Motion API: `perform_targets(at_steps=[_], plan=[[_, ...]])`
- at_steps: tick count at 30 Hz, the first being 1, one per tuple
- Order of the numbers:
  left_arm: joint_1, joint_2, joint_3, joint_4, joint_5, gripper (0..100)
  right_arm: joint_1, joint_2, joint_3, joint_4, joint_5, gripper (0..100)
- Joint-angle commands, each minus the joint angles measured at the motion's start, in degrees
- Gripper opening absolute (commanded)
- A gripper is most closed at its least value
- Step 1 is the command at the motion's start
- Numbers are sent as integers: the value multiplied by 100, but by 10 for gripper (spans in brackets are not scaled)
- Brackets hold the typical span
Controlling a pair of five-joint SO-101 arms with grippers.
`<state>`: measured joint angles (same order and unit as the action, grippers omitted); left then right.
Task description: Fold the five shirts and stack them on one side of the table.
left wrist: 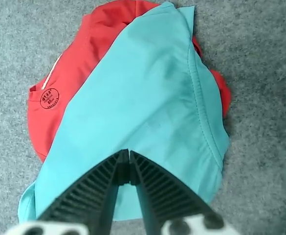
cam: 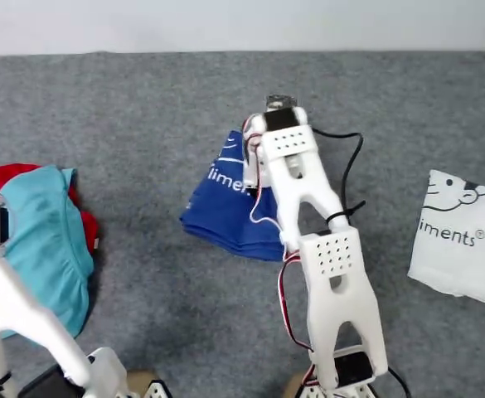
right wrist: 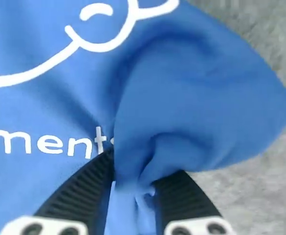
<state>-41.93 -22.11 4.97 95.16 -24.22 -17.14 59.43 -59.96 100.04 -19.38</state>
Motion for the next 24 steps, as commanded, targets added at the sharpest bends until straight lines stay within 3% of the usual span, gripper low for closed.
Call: perform_targets(at_steps=[1,7,17,24], plan=[[-9,-193,-40,35,-70,7,567,-92,-448,312,844,9],[-9,-193,-40,35,-79,7,1270,-1024,352,303,1978,9],[9,-158,-40,35,-62,7,1930,-4013,2716,295,3596,9],[18,-158,-40,35,-62,7,2607,-5297,3393,295,4246,9]])
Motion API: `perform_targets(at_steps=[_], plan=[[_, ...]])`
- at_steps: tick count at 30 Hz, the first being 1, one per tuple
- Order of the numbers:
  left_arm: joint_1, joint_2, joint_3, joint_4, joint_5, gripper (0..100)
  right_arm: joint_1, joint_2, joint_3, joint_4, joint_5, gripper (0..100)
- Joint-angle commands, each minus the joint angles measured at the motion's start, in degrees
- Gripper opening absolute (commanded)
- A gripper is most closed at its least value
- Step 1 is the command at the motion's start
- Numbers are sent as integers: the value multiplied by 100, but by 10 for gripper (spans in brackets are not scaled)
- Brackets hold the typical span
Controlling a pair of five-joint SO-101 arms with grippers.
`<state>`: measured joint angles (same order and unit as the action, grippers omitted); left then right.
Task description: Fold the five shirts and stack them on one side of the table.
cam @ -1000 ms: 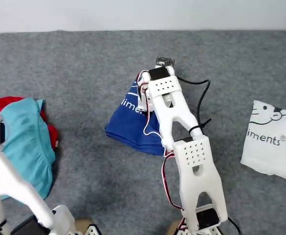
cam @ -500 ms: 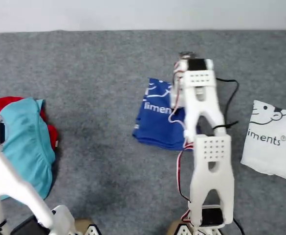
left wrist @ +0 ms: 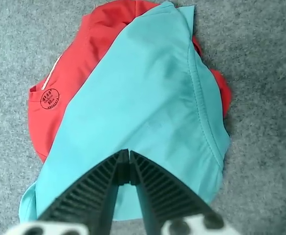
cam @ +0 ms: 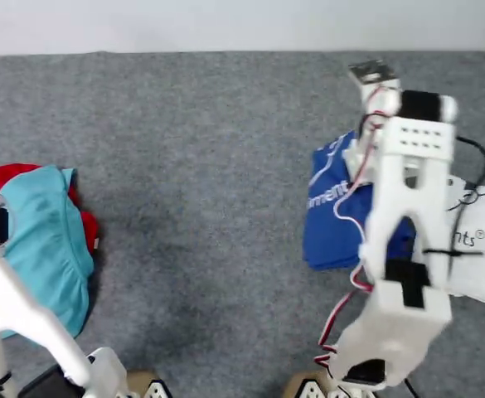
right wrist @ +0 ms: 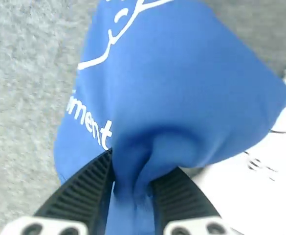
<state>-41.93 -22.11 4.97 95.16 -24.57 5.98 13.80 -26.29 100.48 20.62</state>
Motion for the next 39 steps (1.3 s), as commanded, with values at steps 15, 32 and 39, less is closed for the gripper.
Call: perform_targets(at_steps=[15,32,39], plan=[[26,-149,-31,0,-44,7,1657,-1323,26,242,976,9],[26,-141,-31,0,-44,7,2651,-198,9,-435,1644,9],[26,-141,-31,18,-44,7,2941,268,0,-1244,1758,11]])
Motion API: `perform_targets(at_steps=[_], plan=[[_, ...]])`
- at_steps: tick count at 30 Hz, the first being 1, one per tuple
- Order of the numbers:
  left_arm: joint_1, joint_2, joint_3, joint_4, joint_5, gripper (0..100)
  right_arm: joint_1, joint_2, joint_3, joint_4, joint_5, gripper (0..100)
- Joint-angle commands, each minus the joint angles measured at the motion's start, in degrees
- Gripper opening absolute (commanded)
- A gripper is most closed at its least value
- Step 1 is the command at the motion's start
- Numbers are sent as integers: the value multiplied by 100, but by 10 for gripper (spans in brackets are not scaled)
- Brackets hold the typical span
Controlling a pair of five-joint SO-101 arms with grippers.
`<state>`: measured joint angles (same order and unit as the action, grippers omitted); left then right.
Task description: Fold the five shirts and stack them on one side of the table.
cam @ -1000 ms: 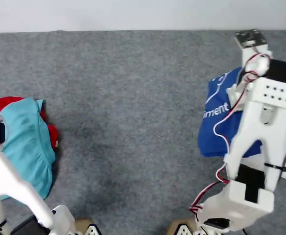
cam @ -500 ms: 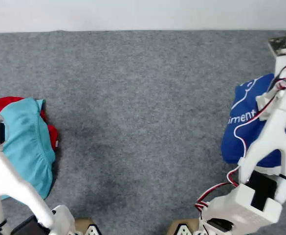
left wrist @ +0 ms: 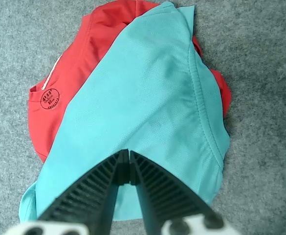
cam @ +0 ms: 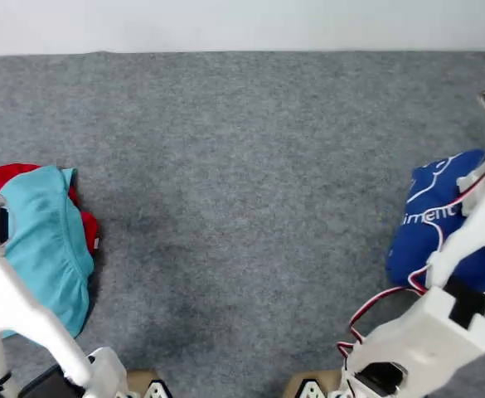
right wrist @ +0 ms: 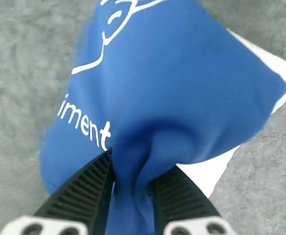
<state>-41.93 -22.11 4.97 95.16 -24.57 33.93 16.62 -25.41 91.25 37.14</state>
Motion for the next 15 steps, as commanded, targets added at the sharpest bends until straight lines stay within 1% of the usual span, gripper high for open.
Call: perform_targets(at_steps=[1,4,9,11,15], plan=[[26,-141,-31,18,-44,7,163,40,-88,-400,193,11],[26,-141,-31,18,-44,7,171,171,-88,-576,360,11],[26,-149,22,0,-44,7,171,382,-88,-725,369,26],[26,-149,127,0,-53,7,180,391,-88,-673,378,74],[26,-149,330,0,-53,7,374,198,-88,-664,352,213]])
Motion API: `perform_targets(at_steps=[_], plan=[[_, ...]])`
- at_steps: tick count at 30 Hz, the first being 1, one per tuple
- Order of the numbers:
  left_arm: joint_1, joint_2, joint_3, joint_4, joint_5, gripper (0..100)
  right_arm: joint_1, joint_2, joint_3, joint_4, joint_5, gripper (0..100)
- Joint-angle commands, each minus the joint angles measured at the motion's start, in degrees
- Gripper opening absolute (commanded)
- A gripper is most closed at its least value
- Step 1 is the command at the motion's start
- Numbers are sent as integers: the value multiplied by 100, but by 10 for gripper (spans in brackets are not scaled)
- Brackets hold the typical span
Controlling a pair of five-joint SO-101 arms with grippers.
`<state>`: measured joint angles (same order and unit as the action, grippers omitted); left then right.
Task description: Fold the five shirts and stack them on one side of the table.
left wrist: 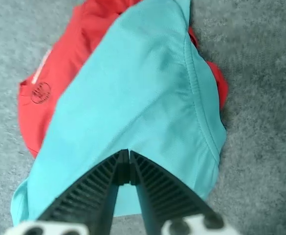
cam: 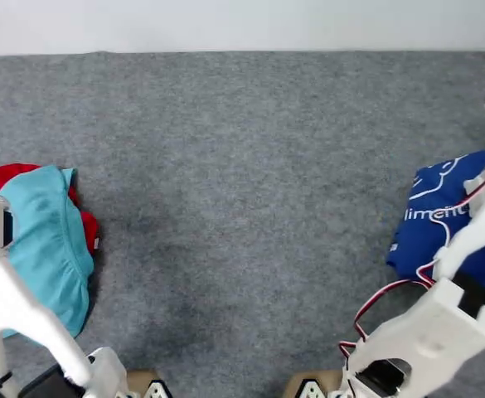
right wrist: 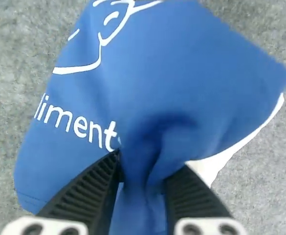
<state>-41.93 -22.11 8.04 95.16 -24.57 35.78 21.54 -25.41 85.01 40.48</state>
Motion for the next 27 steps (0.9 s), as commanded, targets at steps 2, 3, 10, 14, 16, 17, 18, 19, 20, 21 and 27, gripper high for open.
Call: perform_targets(at_steps=[2,3,10,14,16,17,18,19,20,21,27], plan=[[26,-149,48,0,-53,7,242,-479,-97,-57,18,236],[26,-149,48,0,-53,7,277,-585,-97,-57,18,236],[26,-185,31,0,-53,7,365,-1332,-97,215,26,234],[35,-193,31,26,-53,7,356,-1393,-53,444,35,195],[35,-193,31,35,-44,7,365,-1174,26,365,44,119],[35,-193,31,35,-44,7,382,-1007,44,295,44,73],[35,-202,40,35,-35,7,391,-796,79,224,44,27],[35,-202,40,35,-35,7,400,-567,97,163,53,1],[35,-202,40,44,-35,7,444,-347,97,163,53,17],[35,-202,40,44,-35,7,523,-163,62,207,53,24],[26,-202,-48,545,-44,7,541,-338,-334,1455,18,10]])
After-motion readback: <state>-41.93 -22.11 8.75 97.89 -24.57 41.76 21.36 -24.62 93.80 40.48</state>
